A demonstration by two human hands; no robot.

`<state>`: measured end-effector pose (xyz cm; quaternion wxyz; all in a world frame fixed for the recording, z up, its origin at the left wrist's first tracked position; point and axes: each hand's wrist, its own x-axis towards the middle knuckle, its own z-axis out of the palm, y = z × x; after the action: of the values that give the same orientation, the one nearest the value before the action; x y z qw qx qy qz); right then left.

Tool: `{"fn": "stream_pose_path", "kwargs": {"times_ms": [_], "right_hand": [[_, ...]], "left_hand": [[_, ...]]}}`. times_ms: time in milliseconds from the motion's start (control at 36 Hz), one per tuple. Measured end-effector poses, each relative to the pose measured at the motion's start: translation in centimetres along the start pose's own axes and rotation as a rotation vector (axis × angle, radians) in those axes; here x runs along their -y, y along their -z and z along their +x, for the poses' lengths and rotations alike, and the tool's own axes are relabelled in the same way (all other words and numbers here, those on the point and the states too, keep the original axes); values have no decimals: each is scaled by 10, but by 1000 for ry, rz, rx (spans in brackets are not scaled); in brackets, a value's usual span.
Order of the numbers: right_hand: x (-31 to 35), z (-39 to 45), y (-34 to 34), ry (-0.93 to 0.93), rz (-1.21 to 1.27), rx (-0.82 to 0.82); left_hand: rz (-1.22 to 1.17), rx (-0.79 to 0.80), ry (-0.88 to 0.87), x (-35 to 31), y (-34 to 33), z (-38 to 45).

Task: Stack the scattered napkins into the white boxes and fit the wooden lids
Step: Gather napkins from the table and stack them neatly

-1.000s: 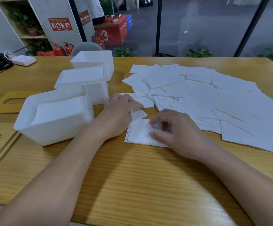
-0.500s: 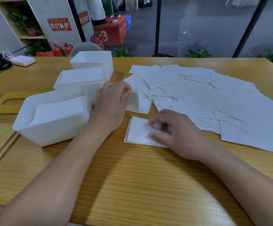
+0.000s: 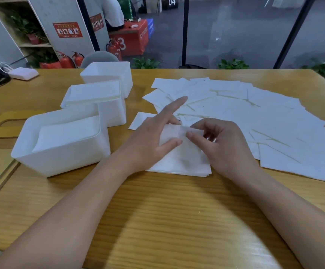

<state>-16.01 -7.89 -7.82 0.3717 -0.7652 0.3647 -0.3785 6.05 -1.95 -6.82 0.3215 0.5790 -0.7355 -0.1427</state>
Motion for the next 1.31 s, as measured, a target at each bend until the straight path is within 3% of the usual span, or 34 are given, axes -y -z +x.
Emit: {"fn": "stream_pose_path", "kwargs": {"times_ms": [111, 222, 333, 444, 611, 861, 1139, 1306], "right_hand": [[1, 1, 6, -3, -5, -54], [-5, 7, 14, -36, 21, -71], [-9, 8, 20, -136, 20, 17], [-18, 8, 19, -127, -173, 123], [-17, 7, 18, -107, -260, 135], [-16, 5, 17, -10, -379, 55], [-17, 2, 9, -12, -357, 124], [-10, 3, 8, -56, -150, 87]], "left_hand": [[-3, -105, 104, 11, 9, 3], [-182, -216, 141, 20, 14, 6], [-210, -139, 205, 22, 15, 7], [-202, -60, 238, 22, 16, 4], [-76, 78, 271, 24, 15, 2], [92, 24, 205, 35, 9, 4], [102, 38, 248, 30, 12, 2], [-10, -107, 130, 17, 12, 1]]}}
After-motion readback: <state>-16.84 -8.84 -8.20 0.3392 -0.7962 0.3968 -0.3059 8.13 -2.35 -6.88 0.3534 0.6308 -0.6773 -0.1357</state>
